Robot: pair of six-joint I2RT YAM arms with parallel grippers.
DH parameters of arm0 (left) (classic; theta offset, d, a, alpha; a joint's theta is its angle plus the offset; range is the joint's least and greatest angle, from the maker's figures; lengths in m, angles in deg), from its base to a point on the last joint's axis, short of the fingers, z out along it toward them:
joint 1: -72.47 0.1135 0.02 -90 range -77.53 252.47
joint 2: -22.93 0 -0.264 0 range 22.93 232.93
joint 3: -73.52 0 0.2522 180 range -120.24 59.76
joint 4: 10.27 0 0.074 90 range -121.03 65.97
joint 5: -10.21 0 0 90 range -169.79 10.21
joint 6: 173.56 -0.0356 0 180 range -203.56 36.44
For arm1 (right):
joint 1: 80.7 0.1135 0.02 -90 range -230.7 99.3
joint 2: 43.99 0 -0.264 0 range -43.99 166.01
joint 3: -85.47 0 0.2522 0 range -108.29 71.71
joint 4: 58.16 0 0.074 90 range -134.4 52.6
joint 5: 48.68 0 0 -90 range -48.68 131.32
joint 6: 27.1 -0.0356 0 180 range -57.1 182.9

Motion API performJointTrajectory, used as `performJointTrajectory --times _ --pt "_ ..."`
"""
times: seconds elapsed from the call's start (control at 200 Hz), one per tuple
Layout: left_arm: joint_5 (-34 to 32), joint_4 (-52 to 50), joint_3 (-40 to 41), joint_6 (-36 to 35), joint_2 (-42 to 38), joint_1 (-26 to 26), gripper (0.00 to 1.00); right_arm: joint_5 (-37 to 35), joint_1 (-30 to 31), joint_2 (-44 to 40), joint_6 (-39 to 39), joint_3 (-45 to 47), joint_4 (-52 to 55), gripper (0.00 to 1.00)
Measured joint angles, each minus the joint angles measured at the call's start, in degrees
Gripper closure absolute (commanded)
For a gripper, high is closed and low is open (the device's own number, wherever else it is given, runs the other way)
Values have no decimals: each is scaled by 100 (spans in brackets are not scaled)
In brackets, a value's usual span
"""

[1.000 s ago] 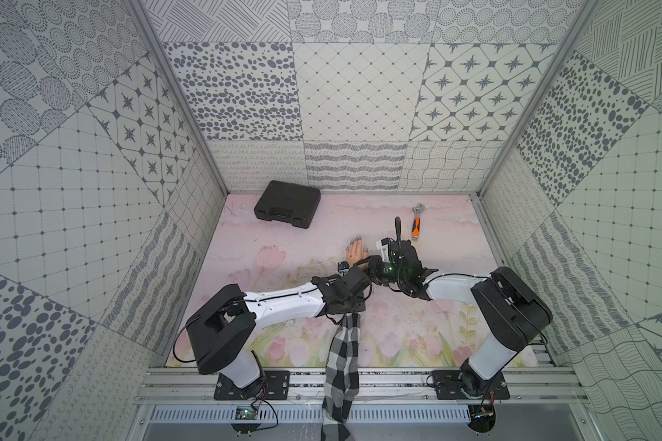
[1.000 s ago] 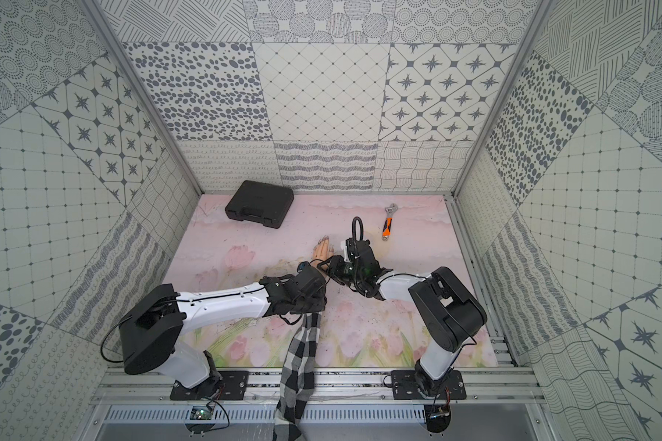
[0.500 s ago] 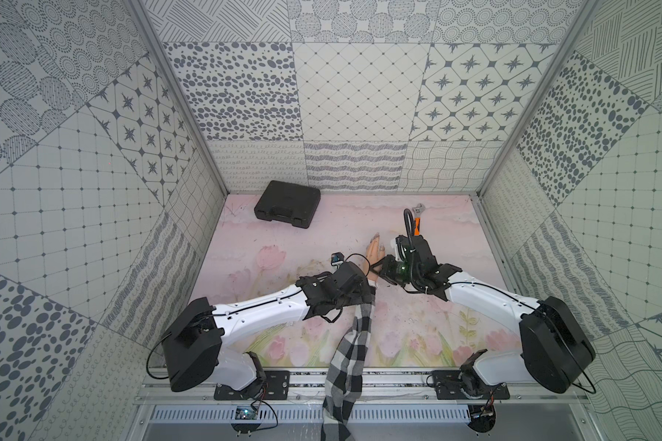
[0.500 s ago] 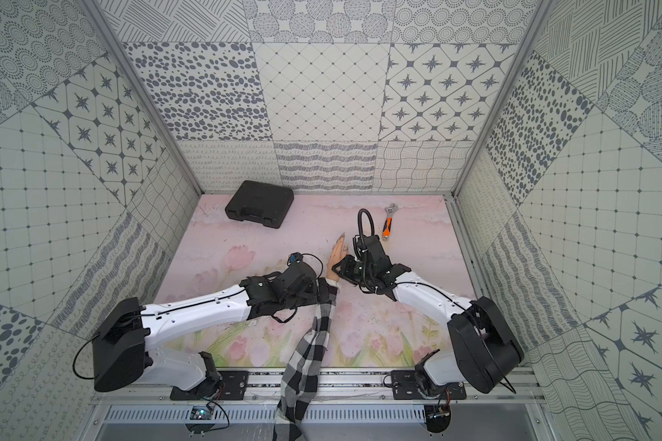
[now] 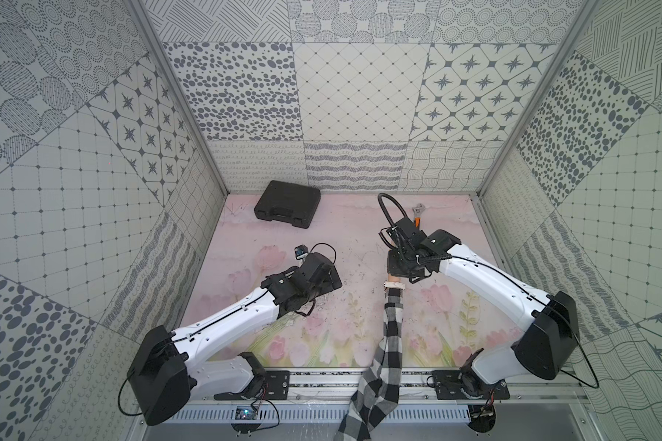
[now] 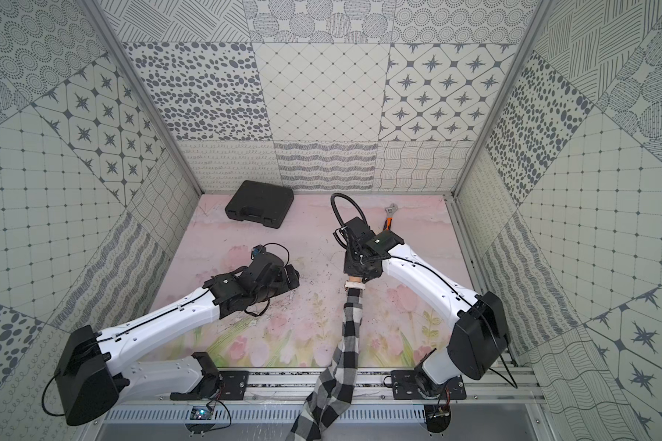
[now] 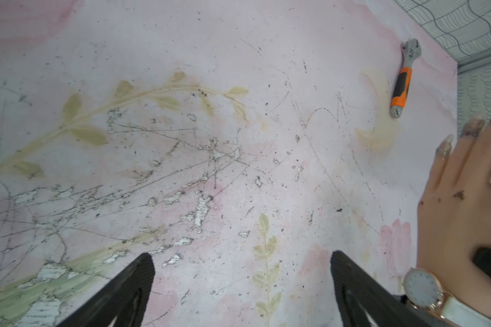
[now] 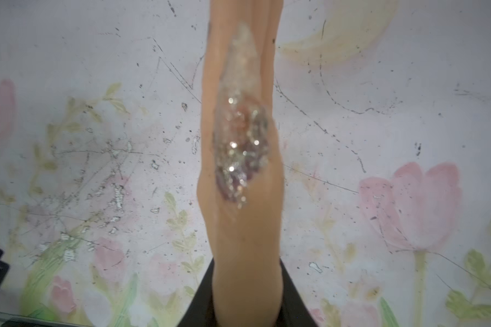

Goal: Take off the watch
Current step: Adjust the hand at the center of the board.

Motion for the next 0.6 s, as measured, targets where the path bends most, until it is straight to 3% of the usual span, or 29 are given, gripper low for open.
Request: performJointTrajectory --times 0.245,0.6 --pt "-9 -66 400 22 -269 330 2 -643 588 1296 50 -793 876 90" --pt "-142 -382 678 50 -813 568 2 -699 935 2909 -201 -2020 999 85"
